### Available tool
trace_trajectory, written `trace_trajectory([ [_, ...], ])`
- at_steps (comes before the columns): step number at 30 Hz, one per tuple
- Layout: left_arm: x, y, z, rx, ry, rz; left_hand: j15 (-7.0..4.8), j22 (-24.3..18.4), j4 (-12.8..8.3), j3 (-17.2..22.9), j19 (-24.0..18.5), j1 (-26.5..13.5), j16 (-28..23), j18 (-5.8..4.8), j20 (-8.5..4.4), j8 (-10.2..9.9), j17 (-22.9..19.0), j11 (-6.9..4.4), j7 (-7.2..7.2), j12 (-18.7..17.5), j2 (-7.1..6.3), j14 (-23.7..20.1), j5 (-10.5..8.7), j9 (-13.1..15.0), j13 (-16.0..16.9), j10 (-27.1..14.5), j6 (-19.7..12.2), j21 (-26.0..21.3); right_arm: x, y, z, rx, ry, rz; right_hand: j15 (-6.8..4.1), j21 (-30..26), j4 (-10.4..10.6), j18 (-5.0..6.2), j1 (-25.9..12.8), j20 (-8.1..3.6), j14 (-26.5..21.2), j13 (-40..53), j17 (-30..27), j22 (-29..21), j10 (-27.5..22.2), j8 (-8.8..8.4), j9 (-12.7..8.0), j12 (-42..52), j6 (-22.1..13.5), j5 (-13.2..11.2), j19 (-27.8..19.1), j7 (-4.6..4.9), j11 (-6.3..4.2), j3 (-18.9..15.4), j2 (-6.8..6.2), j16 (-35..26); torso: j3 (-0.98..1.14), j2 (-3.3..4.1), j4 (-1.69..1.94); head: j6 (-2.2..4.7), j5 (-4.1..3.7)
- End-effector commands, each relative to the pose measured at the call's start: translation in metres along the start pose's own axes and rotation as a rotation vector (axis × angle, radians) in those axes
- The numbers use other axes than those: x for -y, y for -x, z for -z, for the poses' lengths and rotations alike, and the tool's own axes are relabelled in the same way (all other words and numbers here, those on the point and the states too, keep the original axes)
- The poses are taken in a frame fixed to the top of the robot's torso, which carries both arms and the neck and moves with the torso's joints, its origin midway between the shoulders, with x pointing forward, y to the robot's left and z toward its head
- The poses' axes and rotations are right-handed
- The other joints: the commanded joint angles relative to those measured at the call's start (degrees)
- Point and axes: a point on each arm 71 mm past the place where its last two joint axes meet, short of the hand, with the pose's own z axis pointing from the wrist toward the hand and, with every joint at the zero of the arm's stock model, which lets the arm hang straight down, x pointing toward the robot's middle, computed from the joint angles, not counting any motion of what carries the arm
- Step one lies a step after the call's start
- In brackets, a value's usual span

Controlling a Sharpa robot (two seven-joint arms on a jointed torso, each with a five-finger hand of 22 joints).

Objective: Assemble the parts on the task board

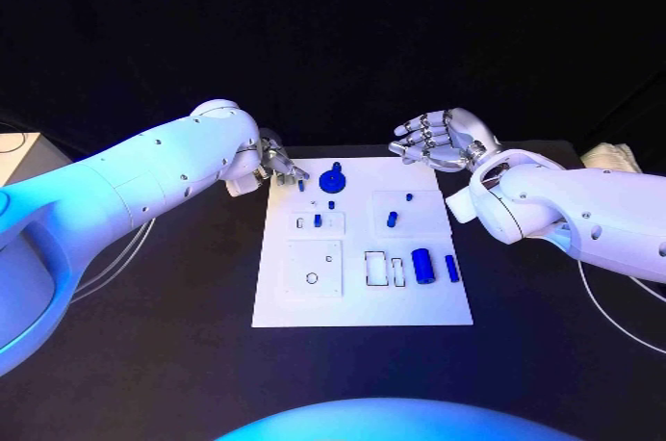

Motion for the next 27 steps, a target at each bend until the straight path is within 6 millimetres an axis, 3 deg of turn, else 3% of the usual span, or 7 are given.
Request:
trace_trajectory([
  [1, 0.0024, -0.0037, -0.0008, -0.034, -0.016, 0.002, 0.26, 0.0, 0.0, 0.4, 0.0, 0.6, 0.4, 0.96, 0.08, -0.2, 8.7, 0.06, -0.06, 0.4, 0.09, 3.5, 0.0, -0.1, 0.0, -0.2, 0.5, 0.2, -0.0013, -0.0006, -0.0003, -0.002, 0.013, -0.002, 0.29, -0.2, 0.0, 0.26, 0.5, -0.07, -0.1, 0.0, -0.1, -0.1, 0.2, -0.35, -0.1, -0.2, 0.0, 0.3, -0.5, 3.06, 0.23, 0.2, -0.06, -0.2, -0.02, 0.01, -0.06, 0.01, -0.03],
  [27, -0.0043, -0.0074, -0.0076, -0.023, -0.011, 0.044, 0.22, 0.1, 0.0, 0.7, 0.1, 1.2, 0.4, 0.93, 0.06, -0.3, 8.8, 0.02, -0.11, 0.4, 0.44, 3.5, -0.07, -0.2, -0.1, -0.3, 0.7, 0.3, -0.0019, -0.0017, -0.0002, -0.007, 0.012, -0.004, 0.33, -0.2, 0.0, 0.27, 0.5, -0.02, -0.1, 0.0, -0.3, -0.3, 0.4, -0.35, -0.1, -0.4, 0.1, 0.3, -0.6, 3.13, 0.27, 0.3, -0.08, -0.4, 0.0, 0.04, -0.02, -0.13, -0.39],
])
